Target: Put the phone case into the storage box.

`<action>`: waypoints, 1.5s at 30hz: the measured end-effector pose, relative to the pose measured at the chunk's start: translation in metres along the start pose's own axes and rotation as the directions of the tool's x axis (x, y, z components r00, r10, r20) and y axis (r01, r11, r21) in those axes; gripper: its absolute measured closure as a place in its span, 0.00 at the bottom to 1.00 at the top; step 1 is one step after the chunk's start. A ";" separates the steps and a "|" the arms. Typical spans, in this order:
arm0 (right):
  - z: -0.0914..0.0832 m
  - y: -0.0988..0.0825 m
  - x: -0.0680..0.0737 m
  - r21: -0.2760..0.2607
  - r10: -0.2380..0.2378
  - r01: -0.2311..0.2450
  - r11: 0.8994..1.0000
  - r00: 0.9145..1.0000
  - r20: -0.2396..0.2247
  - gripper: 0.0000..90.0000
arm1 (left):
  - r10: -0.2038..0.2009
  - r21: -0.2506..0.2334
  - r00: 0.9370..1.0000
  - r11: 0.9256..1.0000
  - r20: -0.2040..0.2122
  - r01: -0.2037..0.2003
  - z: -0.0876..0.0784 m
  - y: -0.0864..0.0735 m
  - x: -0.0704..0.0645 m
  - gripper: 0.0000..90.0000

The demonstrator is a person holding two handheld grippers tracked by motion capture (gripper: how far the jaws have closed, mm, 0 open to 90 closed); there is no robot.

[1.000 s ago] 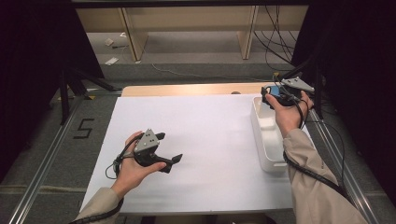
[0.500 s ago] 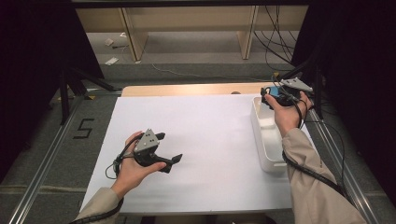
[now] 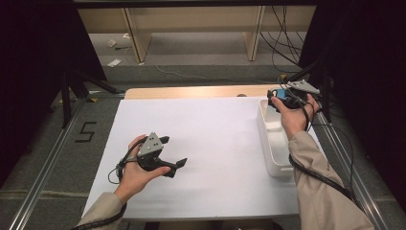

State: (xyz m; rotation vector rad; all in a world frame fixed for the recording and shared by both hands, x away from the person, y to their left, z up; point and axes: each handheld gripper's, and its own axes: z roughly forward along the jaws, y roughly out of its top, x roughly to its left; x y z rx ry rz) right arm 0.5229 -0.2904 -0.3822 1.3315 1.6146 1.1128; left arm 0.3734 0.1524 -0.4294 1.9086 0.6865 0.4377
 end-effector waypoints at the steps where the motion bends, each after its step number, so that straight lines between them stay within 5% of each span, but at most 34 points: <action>1: 0.000 0.000 0.000 0.002 0.002 -0.002 1.000 1.000 0.000 0.20 | 0.001 0.000 1.000 1.000 0.000 -0.001 0.000 0.000 0.000 0.00; 45: 0.014 -0.003 -0.001 0.028 0.008 -0.008 1.000 1.000 0.012 0.20 | -0.001 -0.002 1.000 1.000 0.000 0.001 0.000 0.000 0.000 0.00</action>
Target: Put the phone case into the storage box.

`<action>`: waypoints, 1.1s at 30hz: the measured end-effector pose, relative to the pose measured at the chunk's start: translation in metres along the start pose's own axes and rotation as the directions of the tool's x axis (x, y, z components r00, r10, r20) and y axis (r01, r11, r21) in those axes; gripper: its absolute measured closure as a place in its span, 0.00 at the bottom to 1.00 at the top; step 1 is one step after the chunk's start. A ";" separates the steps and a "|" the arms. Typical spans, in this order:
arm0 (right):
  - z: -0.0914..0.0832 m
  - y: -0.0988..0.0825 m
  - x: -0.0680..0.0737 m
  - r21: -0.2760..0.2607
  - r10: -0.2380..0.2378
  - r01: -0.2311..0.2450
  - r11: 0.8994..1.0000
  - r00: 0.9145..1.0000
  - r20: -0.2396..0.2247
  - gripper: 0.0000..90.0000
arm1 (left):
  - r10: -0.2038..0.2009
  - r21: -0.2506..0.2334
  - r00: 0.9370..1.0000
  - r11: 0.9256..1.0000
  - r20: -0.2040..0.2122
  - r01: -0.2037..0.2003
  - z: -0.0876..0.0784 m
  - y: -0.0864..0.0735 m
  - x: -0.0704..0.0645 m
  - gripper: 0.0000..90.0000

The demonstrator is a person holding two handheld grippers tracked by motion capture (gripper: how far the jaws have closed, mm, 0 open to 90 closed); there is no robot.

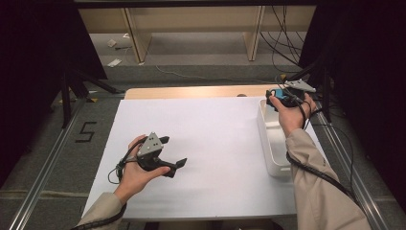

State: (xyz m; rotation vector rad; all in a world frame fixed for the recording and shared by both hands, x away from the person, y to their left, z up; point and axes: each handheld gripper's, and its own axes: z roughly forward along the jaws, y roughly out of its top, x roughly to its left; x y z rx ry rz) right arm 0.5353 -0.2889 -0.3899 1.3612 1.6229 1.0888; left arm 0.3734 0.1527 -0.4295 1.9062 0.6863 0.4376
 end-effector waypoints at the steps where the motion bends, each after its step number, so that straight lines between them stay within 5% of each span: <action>1: 0.000 0.000 0.000 -0.001 -0.003 0.003 1.000 1.000 0.001 0.20 | -0.001 0.000 1.000 1.000 0.000 0.001 0.000 0.000 0.000 0.00; 33: 0.012 -0.003 0.002 0.017 -0.018 0.018 1.000 1.000 0.009 0.20 | -0.001 -0.001 1.000 1.000 0.003 0.001 0.000 0.000 0.000 0.00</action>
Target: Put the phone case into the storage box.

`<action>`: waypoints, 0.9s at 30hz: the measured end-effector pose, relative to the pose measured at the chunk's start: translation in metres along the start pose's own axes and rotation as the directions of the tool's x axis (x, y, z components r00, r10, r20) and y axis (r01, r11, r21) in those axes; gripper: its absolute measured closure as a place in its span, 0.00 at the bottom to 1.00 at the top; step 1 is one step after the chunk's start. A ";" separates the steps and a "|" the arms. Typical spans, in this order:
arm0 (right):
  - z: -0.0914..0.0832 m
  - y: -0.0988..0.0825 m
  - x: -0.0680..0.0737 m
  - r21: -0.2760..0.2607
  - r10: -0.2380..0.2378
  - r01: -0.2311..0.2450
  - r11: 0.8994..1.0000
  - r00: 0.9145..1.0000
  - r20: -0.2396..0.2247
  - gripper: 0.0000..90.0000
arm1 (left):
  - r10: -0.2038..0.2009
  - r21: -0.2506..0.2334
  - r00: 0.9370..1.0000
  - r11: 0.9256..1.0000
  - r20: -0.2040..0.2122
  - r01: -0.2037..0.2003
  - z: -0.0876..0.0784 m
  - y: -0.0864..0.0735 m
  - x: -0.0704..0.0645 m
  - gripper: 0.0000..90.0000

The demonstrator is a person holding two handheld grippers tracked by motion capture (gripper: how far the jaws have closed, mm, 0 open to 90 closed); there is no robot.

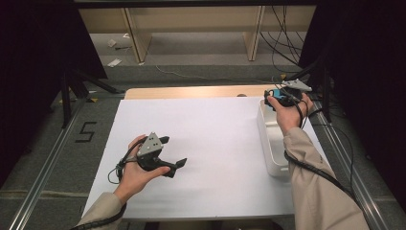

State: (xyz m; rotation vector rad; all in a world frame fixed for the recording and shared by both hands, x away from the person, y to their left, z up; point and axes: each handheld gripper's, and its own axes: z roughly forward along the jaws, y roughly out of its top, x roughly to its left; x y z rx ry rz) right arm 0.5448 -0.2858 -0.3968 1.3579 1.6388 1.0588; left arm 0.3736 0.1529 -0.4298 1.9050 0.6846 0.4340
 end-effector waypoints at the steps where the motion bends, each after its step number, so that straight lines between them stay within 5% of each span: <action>1: 0.001 0.000 0.000 0.002 0.002 -0.002 1.000 1.000 0.001 0.20 | 0.000 0.000 1.000 1.000 0.000 0.000 0.000 0.000 0.000 0.01; 27: 0.013 -0.004 0.002 0.023 -0.007 0.007 1.000 1.000 0.010 0.20 | -0.001 -0.001 1.000 1.000 0.001 0.001 0.000 0.000 0.000 0.00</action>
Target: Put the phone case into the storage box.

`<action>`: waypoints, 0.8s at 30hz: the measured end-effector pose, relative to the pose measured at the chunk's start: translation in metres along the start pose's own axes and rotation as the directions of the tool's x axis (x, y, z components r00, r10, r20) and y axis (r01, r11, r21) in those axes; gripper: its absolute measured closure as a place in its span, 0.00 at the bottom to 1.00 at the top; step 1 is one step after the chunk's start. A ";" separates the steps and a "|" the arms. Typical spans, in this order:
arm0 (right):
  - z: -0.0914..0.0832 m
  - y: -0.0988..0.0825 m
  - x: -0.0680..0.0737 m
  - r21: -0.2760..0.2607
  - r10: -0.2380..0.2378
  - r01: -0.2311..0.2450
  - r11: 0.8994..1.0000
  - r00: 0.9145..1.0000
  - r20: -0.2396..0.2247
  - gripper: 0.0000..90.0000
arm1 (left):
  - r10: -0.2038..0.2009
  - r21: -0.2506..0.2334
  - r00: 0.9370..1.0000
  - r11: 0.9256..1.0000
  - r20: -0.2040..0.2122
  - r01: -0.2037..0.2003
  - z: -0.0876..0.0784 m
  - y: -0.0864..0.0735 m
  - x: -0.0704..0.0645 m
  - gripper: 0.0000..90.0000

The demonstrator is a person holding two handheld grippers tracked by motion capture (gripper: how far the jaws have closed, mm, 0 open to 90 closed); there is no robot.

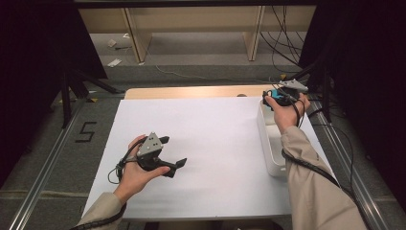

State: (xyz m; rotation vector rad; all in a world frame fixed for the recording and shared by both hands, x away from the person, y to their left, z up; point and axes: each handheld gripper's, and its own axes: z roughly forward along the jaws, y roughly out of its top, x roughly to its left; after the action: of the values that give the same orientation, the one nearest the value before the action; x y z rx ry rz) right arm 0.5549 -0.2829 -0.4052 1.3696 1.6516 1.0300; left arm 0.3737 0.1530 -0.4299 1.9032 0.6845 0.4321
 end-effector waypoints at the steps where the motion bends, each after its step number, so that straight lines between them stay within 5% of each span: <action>1: 0.001 0.000 0.000 0.001 0.001 -0.001 1.000 1.000 0.001 0.20 | 0.000 0.000 1.000 1.000 0.000 0.000 0.000 0.000 0.000 0.00; 24: 0.013 -0.007 -0.001 0.013 0.014 -0.014 1.000 1.000 0.007 0.20 | -0.001 -0.002 1.000 1.000 0.001 0.001 0.000 0.000 0.000 0.01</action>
State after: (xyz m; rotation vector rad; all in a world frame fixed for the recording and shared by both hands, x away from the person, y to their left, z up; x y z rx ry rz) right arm 0.5639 -0.2830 -0.4169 1.3940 1.6484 1.0233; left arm 0.3738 0.1532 -0.4298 1.9009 0.6840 0.4311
